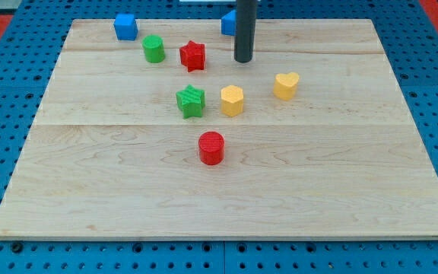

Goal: Push red star close to bottom right of the green circle

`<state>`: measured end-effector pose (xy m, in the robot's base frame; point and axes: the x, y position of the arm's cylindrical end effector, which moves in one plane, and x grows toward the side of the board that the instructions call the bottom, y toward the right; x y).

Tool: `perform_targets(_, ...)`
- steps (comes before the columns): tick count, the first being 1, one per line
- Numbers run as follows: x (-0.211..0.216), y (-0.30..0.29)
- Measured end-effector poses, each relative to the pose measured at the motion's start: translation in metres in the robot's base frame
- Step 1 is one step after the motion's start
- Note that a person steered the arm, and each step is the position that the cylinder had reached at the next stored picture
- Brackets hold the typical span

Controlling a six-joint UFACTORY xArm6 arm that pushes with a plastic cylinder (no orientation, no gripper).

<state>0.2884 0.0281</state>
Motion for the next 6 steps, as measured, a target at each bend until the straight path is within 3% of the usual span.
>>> perform_targets(1,0.000,-0.052)
perform_targets(3,0.093,-0.097)
perform_targets(4,0.100,-0.159)
perform_targets(5,0.082,-0.237)
perform_targets(6,0.014,-0.252)
